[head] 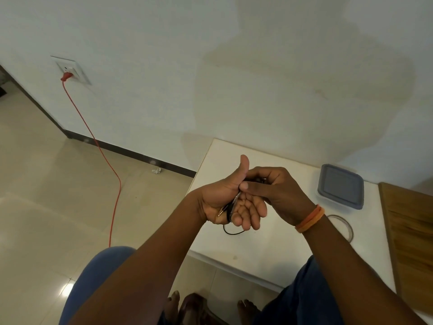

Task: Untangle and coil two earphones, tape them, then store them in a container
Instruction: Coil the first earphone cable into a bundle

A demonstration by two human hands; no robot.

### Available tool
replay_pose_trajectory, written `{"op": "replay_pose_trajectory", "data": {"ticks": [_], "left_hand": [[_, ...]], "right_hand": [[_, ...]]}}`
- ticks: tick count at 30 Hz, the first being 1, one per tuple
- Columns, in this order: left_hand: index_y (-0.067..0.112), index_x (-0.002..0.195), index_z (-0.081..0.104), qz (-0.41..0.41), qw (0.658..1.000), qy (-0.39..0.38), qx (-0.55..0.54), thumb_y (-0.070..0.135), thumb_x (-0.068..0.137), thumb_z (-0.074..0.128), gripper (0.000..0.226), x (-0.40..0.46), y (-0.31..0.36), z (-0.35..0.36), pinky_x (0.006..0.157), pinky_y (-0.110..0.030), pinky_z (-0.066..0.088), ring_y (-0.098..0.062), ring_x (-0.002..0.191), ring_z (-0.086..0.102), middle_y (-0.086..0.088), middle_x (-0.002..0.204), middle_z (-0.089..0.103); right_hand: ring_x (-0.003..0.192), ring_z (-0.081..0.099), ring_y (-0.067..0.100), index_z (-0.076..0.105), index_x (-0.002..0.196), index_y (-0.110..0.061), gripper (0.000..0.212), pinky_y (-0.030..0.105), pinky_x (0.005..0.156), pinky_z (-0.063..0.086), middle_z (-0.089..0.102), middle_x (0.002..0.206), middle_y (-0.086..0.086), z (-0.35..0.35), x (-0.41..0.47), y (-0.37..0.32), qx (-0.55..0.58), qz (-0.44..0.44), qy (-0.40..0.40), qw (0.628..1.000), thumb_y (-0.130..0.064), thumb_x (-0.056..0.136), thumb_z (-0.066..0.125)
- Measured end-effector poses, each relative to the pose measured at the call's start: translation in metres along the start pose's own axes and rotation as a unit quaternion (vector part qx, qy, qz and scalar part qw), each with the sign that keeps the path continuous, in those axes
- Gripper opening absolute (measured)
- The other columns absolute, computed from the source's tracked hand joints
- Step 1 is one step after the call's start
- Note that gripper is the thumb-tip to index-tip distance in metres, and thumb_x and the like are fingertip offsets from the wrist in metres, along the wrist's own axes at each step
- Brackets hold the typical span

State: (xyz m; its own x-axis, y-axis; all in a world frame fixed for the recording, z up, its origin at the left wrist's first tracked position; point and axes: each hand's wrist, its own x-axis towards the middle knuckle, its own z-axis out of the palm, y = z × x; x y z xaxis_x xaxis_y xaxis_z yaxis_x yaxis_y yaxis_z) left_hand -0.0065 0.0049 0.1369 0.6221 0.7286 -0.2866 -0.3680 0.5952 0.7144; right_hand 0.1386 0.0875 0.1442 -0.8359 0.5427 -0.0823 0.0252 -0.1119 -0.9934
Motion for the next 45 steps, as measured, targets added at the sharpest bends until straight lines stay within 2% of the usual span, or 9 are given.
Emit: {"op": "replay_pose_trajectory", "data": {"ticks": [9, 12, 16, 22, 25, 28, 34, 42, 45], "left_hand": [[0.018, 0.056, 0.056, 0.017, 0.999, 0.049, -0.001, 0.088, 0.066, 0.007, 0.086, 0.001, -0.004, 0.005, 0.027, -0.009, 0.029, -0.004, 0.025, 0.044, -0.005, 0.046, 0.057], [0.028, 0.071, 0.072, 0.055, 0.996, -0.044, -0.062, 0.084, 0.068, 0.004, 0.088, 0.000, 0.002, 0.010, 0.030, -0.011, 0.039, -0.003, 0.038, 0.059, 0.001, 0.052, 0.059], [0.015, 0.084, 0.075, 0.077, 0.975, -0.140, -0.154, 0.075, 0.076, 0.020, 0.081, -0.001, 0.005, 0.013, 0.042, -0.015, 0.051, -0.009, 0.056, 0.071, -0.010, 0.059, 0.034], [0.022, 0.045, 0.050, 0.030, 0.996, 0.021, -0.078, 0.087, 0.064, 0.015, 0.076, -0.002, -0.001, 0.005, 0.026, -0.010, 0.029, -0.007, 0.029, 0.053, -0.007, 0.050, 0.060], [0.022, 0.044, 0.043, 0.023, 0.996, 0.011, -0.083, 0.085, 0.067, 0.014, 0.074, -0.001, -0.001, 0.004, 0.027, -0.010, 0.031, -0.006, 0.031, 0.055, -0.006, 0.053, 0.063], [0.010, 0.050, 0.063, 0.015, 0.995, 0.001, -0.099, 0.081, 0.075, 0.009, 0.092, 0.000, 0.000, -0.001, 0.030, -0.010, 0.039, -0.005, 0.036, 0.059, -0.001, 0.053, 0.063], [0.021, 0.045, 0.042, 0.003, 0.978, 0.202, -0.055, 0.083, 0.061, 0.042, 0.064, 0.006, 0.002, -0.002, 0.028, -0.009, 0.032, -0.002, 0.032, 0.045, 0.000, 0.050, 0.054], [0.018, 0.058, 0.055, 0.039, 0.909, 0.414, 0.029, 0.080, 0.068, 0.060, 0.063, 0.016, -0.002, -0.008, 0.037, -0.014, 0.038, -0.008, 0.038, 0.042, -0.002, 0.054, 0.056], [0.019, 0.062, 0.046, 0.041, 0.919, 0.392, -0.002, 0.076, 0.079, 0.053, 0.061, 0.013, -0.003, -0.009, 0.030, -0.013, 0.027, -0.005, 0.033, 0.033, 0.002, 0.051, 0.048]], "right_hand": [[0.082, 0.069, 0.023, 0.061, 0.108, 0.002, 0.038, 0.031, 0.076, 0.056, 0.070, 0.089, 0.013, -0.007, -0.002, 0.001, 0.028, 0.052, -0.051, 0.997, -0.024, 0.082, 0.070], [0.094, 0.068, 0.022, 0.063, 0.112, 0.001, 0.033, 0.030, 0.078, 0.055, 0.070, 0.099, 0.009, -0.012, -0.001, -0.001, 0.044, 0.032, -0.064, 0.997, -0.020, 0.087, 0.063], [0.111, 0.065, 0.027, 0.065, 0.122, -0.009, 0.033, 0.029, 0.085, 0.054, 0.069, 0.115, 0.014, -0.019, -0.002, -0.001, 0.038, 0.021, -0.095, 0.995, -0.020, 0.092, 0.059], [0.107, 0.066, 0.022, 0.064, 0.118, -0.010, 0.032, 0.026, 0.083, 0.053, 0.071, 0.112, 0.007, -0.018, 0.000, 0.003, -0.036, 0.025, -0.076, 0.996, -0.026, 0.092, 0.059], [0.103, 0.066, 0.025, 0.058, 0.117, -0.003, 0.035, 0.030, 0.082, 0.054, 0.068, 0.112, 0.012, -0.014, 0.000, 0.005, 0.002, 0.048, -0.085, 0.995, -0.026, 0.092, 0.057], [0.099, 0.065, 0.026, 0.056, 0.116, 0.003, 0.039, 0.039, 0.085, 0.054, 0.068, 0.108, 0.013, -0.012, 0.001, 0.004, -0.017, 0.049, -0.073, 0.996, -0.027, 0.091, 0.056], [0.085, 0.067, 0.023, 0.061, 0.112, -0.002, 0.026, 0.053, 0.086, 0.053, 0.070, 0.101, 0.018, -0.014, 0.002, 0.008, -0.065, 0.049, -0.023, 0.996, -0.022, 0.097, 0.056], [0.083, 0.070, 0.023, 0.066, 0.109, -0.014, 0.017, 0.043, 0.080, 0.058, 0.073, 0.090, 0.006, -0.012, 0.006, 0.013, -0.114, 0.036, 0.013, 0.993, -0.020, 0.099, 0.054], [0.087, 0.069, 0.020, 0.066, 0.113, -0.014, 0.019, 0.035, 0.075, 0.057, 0.073, 0.096, 0.005, -0.013, 0.005, 0.014, -0.097, 0.050, 0.004, 0.994, -0.021, 0.099, 0.054]]}}
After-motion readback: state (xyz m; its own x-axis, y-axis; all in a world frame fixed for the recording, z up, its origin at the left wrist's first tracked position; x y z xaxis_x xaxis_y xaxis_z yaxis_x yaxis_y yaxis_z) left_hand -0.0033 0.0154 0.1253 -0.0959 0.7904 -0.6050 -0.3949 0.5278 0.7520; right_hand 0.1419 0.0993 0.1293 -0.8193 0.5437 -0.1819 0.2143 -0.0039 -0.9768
